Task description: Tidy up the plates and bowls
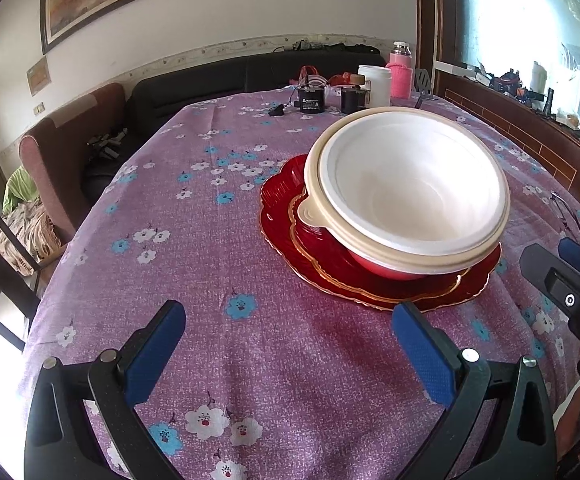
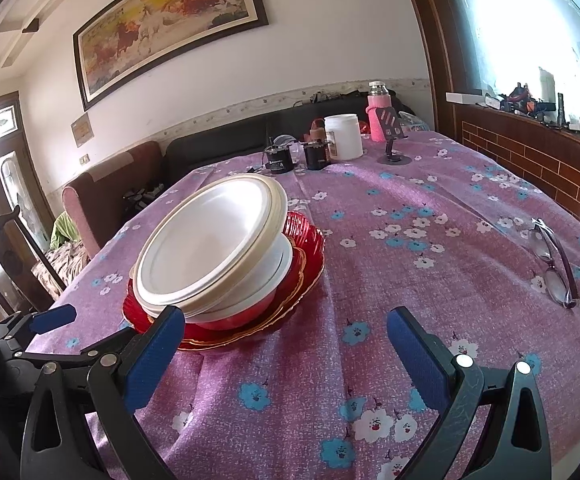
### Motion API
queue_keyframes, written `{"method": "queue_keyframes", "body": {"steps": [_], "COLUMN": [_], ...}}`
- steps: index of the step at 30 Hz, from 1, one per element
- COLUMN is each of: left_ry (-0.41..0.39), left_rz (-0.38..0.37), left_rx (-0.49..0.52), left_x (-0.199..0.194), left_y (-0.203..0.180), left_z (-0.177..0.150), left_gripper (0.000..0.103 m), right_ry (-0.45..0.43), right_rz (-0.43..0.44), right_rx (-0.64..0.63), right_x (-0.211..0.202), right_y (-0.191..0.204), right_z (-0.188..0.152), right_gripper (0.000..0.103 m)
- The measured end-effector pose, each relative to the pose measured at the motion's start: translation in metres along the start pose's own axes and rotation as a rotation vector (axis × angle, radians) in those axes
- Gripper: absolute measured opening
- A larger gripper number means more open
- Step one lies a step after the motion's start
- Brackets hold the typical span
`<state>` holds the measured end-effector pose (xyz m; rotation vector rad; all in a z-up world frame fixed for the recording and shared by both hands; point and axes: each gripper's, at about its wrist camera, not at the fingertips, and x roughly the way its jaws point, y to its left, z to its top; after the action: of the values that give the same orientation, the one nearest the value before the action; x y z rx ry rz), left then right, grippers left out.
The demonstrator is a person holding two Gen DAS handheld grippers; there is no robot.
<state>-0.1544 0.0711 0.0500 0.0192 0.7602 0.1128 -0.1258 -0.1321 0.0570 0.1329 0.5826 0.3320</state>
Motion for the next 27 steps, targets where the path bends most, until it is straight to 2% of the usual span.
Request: {"method": "queue_keyframes", "body": {"steps": [19,27], "left_ry": [-0.002,0.025], "left_rz": [0.009,-0.010], "left_rx": [0.008,0.001], "left_x": [-0.0017,0.0019], "left_y": [-0.0011,-0.0003], "left_z": [-0.0012,-0.0004], "left_gripper": [0.103,0.103], "right_ry": [-0.006,-0.008], "right_rz": [-0.001,0.000], "right_rx": [-0.003,0.000], "right_x": [-0.0042,-0.0051], "right_y": [0.0001,0.0002], "right_z": [0.0002,0.0007], "right_gripper": [0.102,0.102]}}
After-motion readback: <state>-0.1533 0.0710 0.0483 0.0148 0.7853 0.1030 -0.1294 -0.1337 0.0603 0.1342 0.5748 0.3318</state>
